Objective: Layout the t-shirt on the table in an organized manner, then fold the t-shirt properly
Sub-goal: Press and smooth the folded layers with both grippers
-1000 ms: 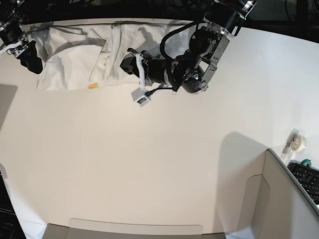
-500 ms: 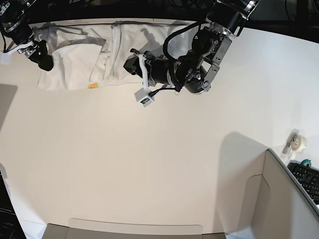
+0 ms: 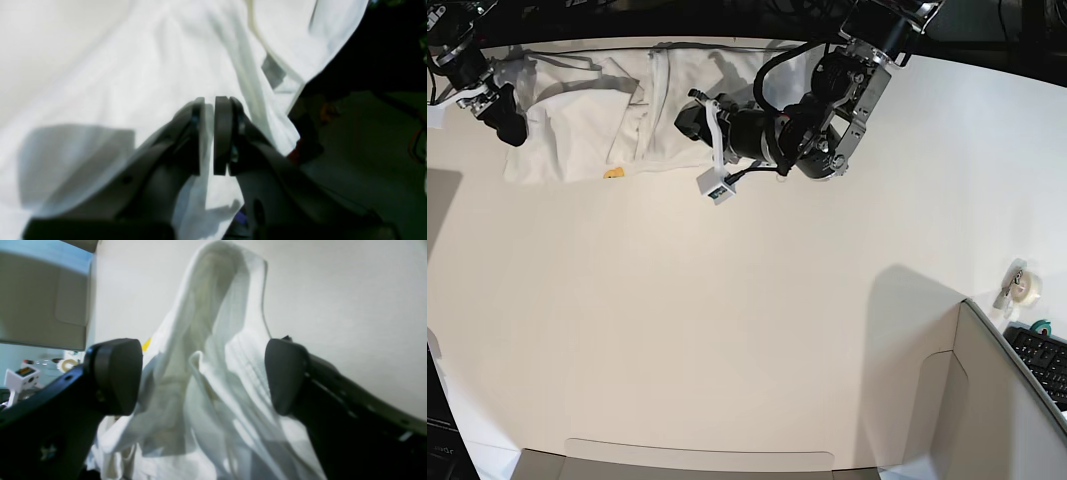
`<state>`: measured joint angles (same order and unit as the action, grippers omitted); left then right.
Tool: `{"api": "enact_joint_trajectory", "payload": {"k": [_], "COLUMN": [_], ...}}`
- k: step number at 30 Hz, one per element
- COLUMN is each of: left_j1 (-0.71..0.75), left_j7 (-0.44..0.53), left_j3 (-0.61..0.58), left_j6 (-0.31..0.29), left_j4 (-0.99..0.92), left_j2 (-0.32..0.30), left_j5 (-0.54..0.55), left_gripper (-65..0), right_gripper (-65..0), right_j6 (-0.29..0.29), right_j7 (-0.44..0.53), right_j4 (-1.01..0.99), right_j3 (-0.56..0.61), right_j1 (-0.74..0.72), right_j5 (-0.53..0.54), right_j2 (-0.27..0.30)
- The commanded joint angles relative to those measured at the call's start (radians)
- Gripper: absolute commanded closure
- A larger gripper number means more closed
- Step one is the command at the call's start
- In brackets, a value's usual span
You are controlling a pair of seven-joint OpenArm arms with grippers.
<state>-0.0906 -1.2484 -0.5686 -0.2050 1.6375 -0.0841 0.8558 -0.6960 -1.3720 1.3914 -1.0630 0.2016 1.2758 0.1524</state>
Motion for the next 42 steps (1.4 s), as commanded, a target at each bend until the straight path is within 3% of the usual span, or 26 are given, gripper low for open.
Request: {"api": "enact_joint_trajectory", "payload": {"k": [1, 11, 19, 25, 37, 42], "left_j1": [-0.019, -0.002, 0.002, 0.004, 0.024, 0.024], "left_j7": [0.017, 0.017, 0.017, 0.017, 0.017, 0.017], "left_j3": [0.002, 0.009, 0.009, 0.009, 0.011, 0.011], "left_j6": [-0.003, -0.003, -0.003, -0.001, -0.001, -0.001], "left_j4": [0.016, 0.017, 0.017, 0.017, 0.02, 0.022], "left_j2": [0.004, 0.004, 0.004, 0.004, 0.004, 0.004], "left_j5": [0.02, 0.021, 0.023, 0.023, 0.024, 0.023], "left_gripper": [-3.7, -3.7, -3.7, -3.7, -3.7, -3.7], "right_gripper": [-57.2, -57.0, -57.0, -56.9, -56.8, -56.8], "right_j6": [-0.002, -0.002, -0.002, 0.072, 0.091, 0.091], "right_j7": [-0.024, -0.024, -0.024, -0.024, -0.024, -0.024], "right_j4": [0.006, 0.013, 0.179, 0.251, 0.253, 0.248], "right_j3": [-0.007, -0.001, -0.001, -0.007, -0.001, 0.025], "right_j1": [0.005, -0.011, -0.024, -0.024, -0.058, -0.067], "right_j5": [-0.045, -0.045, -0.046, -0.051, -0.247, -0.325], "right_j2": [0.016, 0.017, 0.014, 0.016, 0.017, 0.046]}}
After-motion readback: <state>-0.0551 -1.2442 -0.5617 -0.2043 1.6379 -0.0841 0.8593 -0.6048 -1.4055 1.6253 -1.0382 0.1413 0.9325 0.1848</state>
